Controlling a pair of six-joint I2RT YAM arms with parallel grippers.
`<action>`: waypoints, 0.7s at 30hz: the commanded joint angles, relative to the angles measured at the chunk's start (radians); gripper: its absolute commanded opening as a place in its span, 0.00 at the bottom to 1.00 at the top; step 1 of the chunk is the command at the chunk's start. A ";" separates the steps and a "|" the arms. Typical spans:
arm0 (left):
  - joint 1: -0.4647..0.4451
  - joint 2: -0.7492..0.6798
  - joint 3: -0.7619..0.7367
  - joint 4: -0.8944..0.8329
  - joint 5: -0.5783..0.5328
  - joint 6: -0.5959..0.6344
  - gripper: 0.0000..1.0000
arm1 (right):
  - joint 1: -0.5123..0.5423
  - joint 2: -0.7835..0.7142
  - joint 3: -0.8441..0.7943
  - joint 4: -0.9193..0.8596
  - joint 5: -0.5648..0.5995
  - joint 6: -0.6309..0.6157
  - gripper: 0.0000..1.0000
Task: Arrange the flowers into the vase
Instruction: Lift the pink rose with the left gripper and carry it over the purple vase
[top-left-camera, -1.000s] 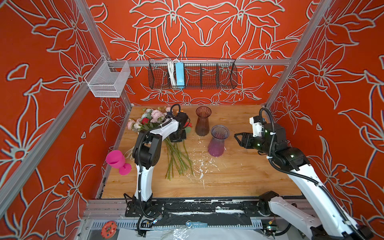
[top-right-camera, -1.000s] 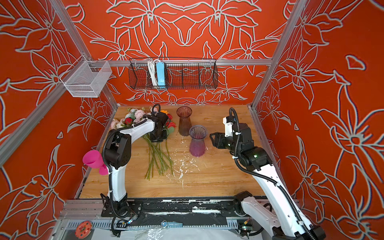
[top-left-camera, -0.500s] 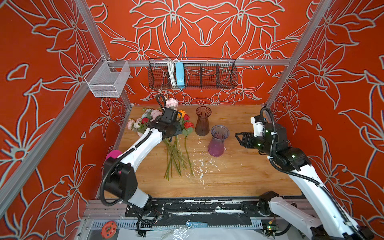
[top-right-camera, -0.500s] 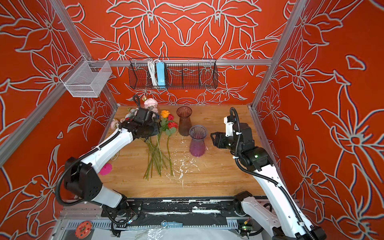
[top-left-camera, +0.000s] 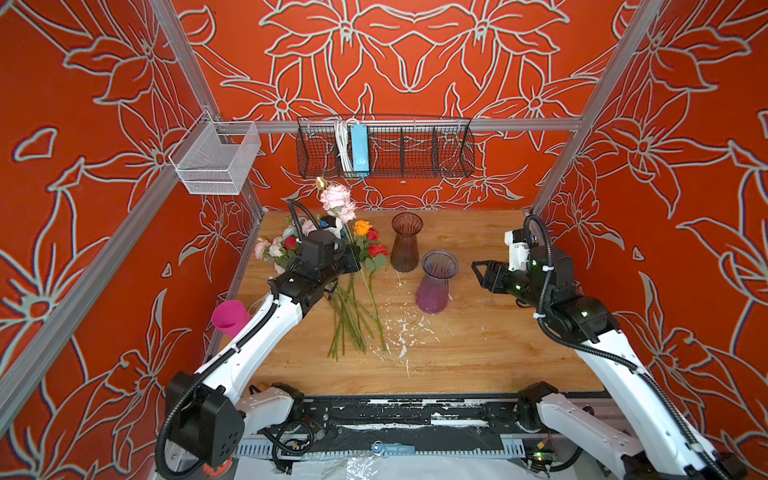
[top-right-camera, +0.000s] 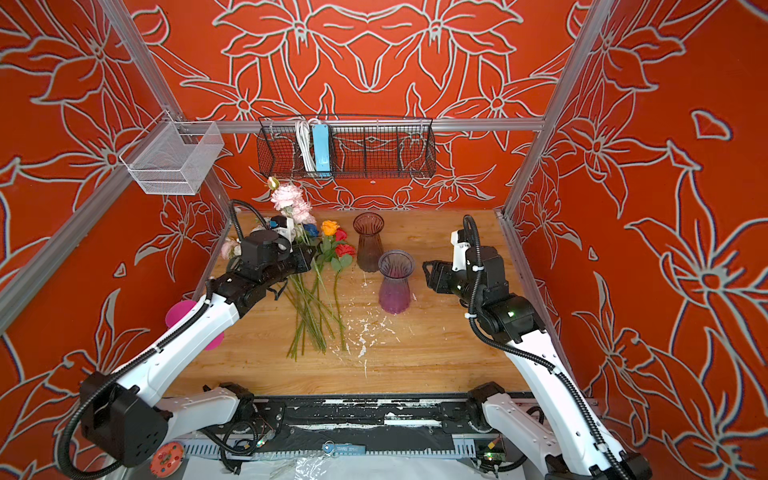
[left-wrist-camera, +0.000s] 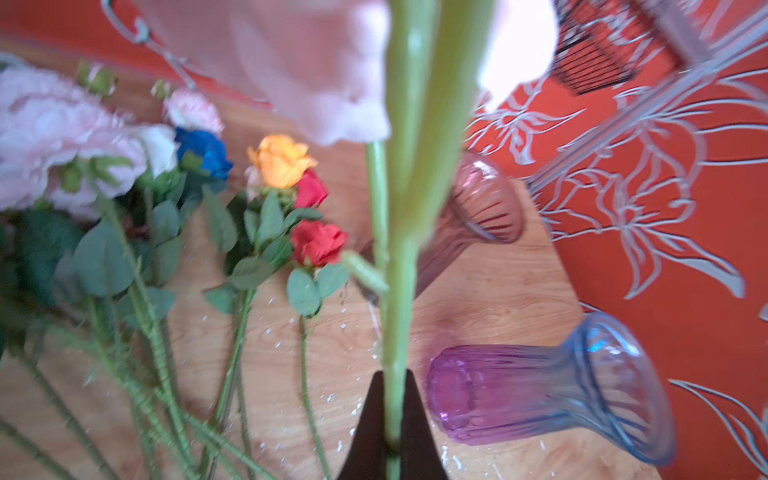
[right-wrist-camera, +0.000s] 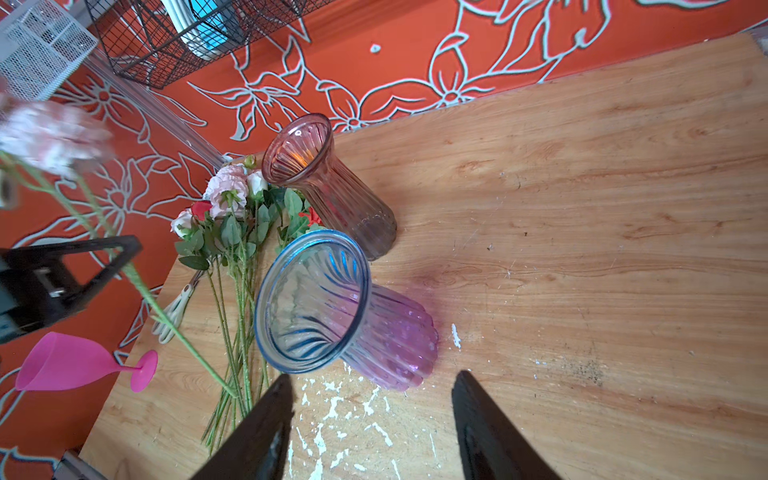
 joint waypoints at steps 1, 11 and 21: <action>-0.042 -0.074 -0.012 0.127 0.000 0.069 0.00 | 0.003 -0.074 -0.093 0.084 0.081 0.042 0.63; -0.253 -0.102 0.206 0.042 -0.154 0.251 0.00 | 0.003 -0.167 -0.222 0.162 0.131 0.035 0.69; -0.503 0.128 0.496 0.076 -0.216 0.434 0.00 | 0.002 -0.151 -0.257 0.191 0.186 0.070 0.70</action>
